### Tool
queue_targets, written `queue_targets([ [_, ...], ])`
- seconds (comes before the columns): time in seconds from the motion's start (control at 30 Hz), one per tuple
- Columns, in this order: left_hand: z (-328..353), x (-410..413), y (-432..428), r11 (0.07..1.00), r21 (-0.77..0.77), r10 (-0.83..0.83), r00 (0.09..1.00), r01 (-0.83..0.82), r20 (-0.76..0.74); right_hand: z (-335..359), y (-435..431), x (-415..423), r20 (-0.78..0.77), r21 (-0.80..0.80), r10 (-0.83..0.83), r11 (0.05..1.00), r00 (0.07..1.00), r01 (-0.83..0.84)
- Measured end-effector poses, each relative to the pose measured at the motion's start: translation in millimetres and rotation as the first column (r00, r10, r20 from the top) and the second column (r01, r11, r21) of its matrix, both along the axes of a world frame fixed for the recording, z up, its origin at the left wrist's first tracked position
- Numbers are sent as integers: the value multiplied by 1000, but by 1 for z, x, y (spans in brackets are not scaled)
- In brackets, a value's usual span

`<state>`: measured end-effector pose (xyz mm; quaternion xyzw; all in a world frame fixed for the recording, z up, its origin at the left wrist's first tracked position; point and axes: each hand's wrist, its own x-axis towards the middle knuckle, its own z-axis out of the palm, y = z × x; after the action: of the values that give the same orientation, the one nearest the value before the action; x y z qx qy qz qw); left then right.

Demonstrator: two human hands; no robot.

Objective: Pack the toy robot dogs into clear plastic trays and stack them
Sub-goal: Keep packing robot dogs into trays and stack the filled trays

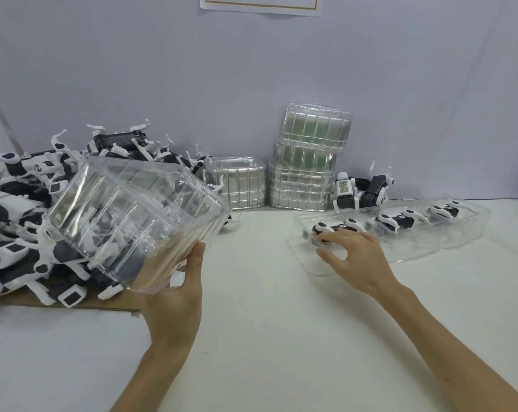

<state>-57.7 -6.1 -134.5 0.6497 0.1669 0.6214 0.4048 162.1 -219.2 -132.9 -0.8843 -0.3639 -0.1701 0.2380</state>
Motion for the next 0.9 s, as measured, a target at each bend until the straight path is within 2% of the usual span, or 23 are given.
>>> queue_targets([
  [0.3,-1,0,0,999,-27,-17,999,17,27,-1,-18,8,-5,64,-218,974,976,218],
  [0.7,-1,0,-2,998,-52,-30,999,31,21,6,-41,37,-75,67,-554,826,829,559],
  [0.73,1,0,-2,998,-55,-31,999,32,24,6,-43,37,-46,85,-572,815,819,574],
  [0.83,2,0,-3,997,-64,-39,999,40,29,-2,-43,31,131,111,-482,876,867,470],
  [0.9,2,1,-4,996,-74,-48,998,50,34,-9,-40,28,142,-1,-387,920,911,391],
])
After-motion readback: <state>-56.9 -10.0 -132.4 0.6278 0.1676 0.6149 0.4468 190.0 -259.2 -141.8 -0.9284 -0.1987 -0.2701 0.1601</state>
